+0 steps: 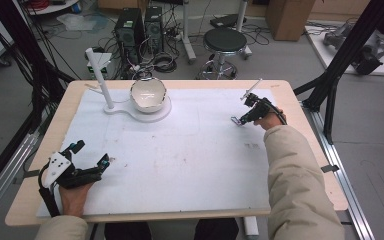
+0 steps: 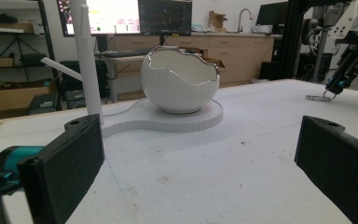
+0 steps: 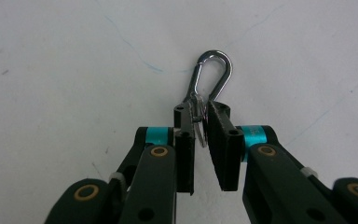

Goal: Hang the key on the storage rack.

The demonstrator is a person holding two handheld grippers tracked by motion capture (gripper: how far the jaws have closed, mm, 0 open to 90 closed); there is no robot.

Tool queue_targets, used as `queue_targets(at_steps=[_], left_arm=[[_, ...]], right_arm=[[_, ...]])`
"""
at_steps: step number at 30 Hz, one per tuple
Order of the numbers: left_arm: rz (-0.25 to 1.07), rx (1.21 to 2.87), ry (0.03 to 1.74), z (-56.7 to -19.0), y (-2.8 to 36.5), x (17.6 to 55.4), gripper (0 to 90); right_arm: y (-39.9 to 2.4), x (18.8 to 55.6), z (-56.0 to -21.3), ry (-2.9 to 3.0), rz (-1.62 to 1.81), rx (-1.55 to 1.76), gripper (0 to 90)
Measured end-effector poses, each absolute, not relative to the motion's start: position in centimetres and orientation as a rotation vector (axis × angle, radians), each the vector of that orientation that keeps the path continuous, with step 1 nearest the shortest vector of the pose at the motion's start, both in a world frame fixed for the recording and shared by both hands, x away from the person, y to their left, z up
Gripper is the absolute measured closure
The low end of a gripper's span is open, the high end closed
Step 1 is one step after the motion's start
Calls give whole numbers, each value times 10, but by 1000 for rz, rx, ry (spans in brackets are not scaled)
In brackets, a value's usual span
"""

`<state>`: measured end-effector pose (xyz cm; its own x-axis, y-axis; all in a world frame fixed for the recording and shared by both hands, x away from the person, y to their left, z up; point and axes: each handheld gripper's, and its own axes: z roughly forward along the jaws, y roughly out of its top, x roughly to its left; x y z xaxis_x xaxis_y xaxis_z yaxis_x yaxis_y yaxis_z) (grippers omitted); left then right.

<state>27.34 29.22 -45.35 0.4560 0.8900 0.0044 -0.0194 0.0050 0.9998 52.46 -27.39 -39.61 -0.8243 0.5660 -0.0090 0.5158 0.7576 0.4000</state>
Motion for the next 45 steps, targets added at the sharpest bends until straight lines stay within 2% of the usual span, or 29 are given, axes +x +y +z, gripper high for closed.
queue_targets(at_steps=[5, 10, 19, 32, 38, 45], left_arm=[[863, 1383, 839, -453, 292, 273, 18], [862, 1382, 839, -453, 292, 273, 18], [862, 1375, 841, -454, 292, 273, 18], [835, 1395, 864, -451, 295, 275, 18], [784, 1428, 830, -426, 300, 278, 18], [618, 1540, 713, -377, 300, 292, 18]], right_arm=[[-272, 523, -397, 2827, 578, 852, 869], [-271, 522, -396, 2813, 561, 852, 882], [-271, 520, -393, 2773, 521, 956, 891], [-274, 507, -368, 2695, 775, 1041, 892], [-267, 491, -348, 2646, 1024, 982, 892], [-256, 468, -321, 2572, 1310, 847, 891]])
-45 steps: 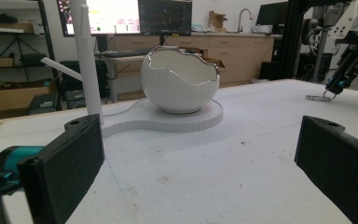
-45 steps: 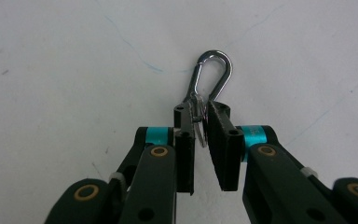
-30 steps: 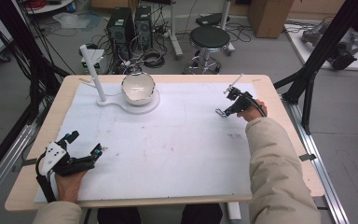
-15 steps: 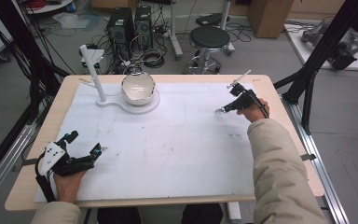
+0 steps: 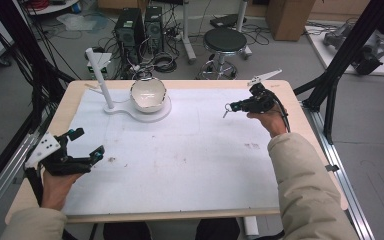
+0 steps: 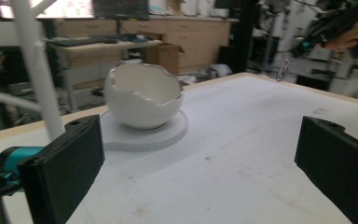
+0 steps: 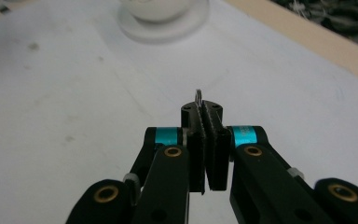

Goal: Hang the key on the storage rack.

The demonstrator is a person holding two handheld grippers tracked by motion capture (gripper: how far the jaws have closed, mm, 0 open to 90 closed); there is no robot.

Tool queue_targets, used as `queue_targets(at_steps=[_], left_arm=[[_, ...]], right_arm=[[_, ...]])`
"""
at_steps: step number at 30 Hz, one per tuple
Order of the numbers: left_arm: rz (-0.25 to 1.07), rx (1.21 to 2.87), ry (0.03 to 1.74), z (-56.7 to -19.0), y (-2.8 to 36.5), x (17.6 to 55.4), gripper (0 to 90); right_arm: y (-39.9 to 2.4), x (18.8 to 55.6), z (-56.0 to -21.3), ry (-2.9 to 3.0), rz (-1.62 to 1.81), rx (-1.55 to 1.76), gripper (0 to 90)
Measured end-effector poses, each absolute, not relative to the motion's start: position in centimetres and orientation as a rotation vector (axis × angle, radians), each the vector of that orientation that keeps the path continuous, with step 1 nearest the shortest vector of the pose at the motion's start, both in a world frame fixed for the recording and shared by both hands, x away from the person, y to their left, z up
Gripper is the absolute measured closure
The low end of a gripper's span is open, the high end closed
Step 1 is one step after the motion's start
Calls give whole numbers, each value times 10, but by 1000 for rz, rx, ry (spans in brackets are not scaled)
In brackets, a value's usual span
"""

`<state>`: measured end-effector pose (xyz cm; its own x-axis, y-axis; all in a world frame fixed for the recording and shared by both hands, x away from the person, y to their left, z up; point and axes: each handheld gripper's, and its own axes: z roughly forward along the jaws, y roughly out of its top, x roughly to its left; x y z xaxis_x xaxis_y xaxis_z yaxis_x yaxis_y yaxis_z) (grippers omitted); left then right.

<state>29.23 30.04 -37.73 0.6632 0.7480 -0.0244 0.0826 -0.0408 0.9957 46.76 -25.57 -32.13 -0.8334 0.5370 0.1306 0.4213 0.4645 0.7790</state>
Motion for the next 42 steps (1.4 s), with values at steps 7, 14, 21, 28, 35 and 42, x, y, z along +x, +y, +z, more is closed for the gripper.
queue_targets(at_steps=[7, 14, 21, 28, 35, 42], left_arm=[[497, 1671, 612, -334, 284, 311, 18], [425, 1771, 527, -309, 259, 329, 18], [355, 1796, 459, -294, 234, 342, 18], [258, 1793, 367, -286, 209, 345, 18], [186, 1815, 307, -282, 179, 353, 18], [112, 1832, 275, -285, 159, 360, 34]], right_arm=[[-234, 440, -295, 2539, 1499, 651, 890], [-209, 422, -282, 2548, 1622, 499, 889], [-171, 401, -278, 2584, 1641, 308, 890], [-146, 394, -285, 2602, 1780, 241, 889], [-130, 391, -287, 2577, 1869, 168, 889], [-128, 389, -286, 2581, 1892, 133, 889]])
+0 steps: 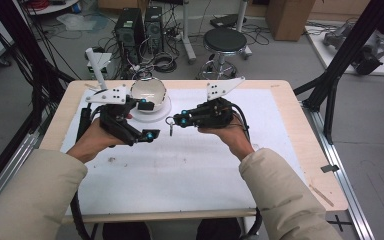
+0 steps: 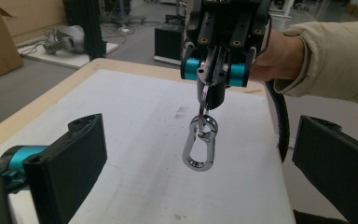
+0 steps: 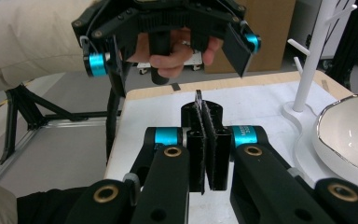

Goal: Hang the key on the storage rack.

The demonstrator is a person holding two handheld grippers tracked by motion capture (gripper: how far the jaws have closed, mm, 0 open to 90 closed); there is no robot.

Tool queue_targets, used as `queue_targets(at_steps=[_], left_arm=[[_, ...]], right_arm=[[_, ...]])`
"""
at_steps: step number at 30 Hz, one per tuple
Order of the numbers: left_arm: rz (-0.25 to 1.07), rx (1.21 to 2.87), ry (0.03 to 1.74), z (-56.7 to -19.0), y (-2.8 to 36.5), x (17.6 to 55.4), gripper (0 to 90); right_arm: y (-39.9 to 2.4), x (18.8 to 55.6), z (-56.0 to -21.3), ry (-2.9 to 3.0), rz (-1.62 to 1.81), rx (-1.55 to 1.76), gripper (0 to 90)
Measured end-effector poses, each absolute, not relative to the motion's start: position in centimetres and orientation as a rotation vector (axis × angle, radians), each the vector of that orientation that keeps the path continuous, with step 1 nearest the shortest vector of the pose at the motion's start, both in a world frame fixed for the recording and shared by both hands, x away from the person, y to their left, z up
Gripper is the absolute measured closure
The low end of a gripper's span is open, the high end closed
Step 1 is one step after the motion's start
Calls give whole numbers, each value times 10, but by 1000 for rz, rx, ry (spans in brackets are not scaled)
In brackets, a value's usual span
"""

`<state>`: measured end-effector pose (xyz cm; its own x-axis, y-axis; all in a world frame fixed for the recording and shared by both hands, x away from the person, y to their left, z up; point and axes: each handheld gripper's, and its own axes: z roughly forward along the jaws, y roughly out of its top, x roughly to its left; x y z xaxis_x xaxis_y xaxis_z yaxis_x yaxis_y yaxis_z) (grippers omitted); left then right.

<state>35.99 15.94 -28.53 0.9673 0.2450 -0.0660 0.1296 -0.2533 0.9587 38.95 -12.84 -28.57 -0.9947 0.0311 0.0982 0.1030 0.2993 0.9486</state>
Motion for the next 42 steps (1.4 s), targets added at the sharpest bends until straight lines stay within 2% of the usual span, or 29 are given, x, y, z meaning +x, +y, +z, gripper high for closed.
queue_targets(at_steps=[9, 25, 42], left_arm=[[58, 1820, 224, -286, 153, 362, 164], [-37, 1799, 195, -285, 156, 363, 627], [-63, 1800, 193, -287, 152, 365, 802]], right_arm=[[-131, 389, -287, -2441, -1836, -115, 888], [-129, 387, -291, -2381, -1839, -97, 888], [-128, 387, -291, -2361, -1842, -85, 889]])
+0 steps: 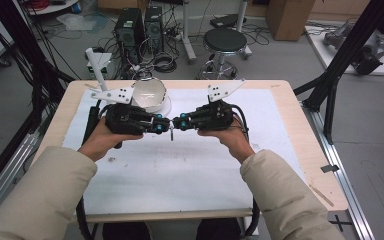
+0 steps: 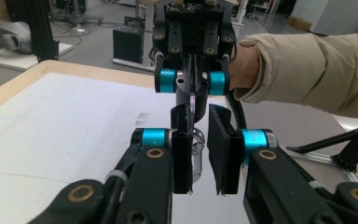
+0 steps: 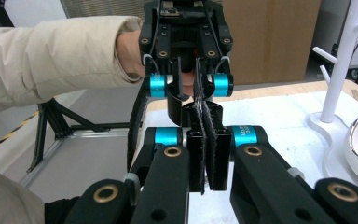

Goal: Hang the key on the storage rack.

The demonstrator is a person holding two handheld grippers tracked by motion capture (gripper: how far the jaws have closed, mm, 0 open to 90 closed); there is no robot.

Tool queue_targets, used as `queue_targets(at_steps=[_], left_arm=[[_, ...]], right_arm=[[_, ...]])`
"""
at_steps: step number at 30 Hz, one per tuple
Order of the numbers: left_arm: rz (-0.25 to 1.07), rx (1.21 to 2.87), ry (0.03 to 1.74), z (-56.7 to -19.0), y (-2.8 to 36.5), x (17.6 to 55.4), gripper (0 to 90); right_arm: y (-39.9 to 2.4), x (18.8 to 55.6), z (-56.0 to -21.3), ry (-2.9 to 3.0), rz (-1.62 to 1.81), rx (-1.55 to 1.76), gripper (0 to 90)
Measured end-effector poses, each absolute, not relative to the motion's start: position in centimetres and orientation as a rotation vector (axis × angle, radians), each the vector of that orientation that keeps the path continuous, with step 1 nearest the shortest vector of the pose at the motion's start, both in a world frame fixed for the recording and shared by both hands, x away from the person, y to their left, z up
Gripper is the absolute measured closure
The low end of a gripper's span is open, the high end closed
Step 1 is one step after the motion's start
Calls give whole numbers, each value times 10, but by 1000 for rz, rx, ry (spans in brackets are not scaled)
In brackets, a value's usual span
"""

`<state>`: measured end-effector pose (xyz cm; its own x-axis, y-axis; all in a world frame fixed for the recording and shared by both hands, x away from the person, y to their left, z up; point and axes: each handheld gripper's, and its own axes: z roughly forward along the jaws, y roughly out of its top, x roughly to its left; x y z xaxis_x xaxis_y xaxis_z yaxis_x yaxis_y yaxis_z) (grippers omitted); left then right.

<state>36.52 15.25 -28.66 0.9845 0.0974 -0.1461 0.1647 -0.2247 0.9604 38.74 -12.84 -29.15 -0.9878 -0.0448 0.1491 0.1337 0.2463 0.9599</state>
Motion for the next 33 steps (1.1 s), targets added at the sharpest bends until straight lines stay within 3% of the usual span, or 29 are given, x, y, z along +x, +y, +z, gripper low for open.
queue_targets(at_steps=[7, 23, 30, 33], left_arm=[[-58, 1803, 198, -286, 153, 365, 870], [-36, 1813, 184, -285, 154, 364, 884], [-7, 1797, 220, -282, 165, 366, 885], [13, 1799, 228, -281, 170, 367, 885]], right_arm=[[-128, 387, -291, -2360, -1836, -80, 888], [-126, 387, -292, -2354, -1855, -51, 857], [-124, 383, -296, -2468, -1884, -251, 118], [-131, 384, -300, -2501, -1903, -350, 4]])
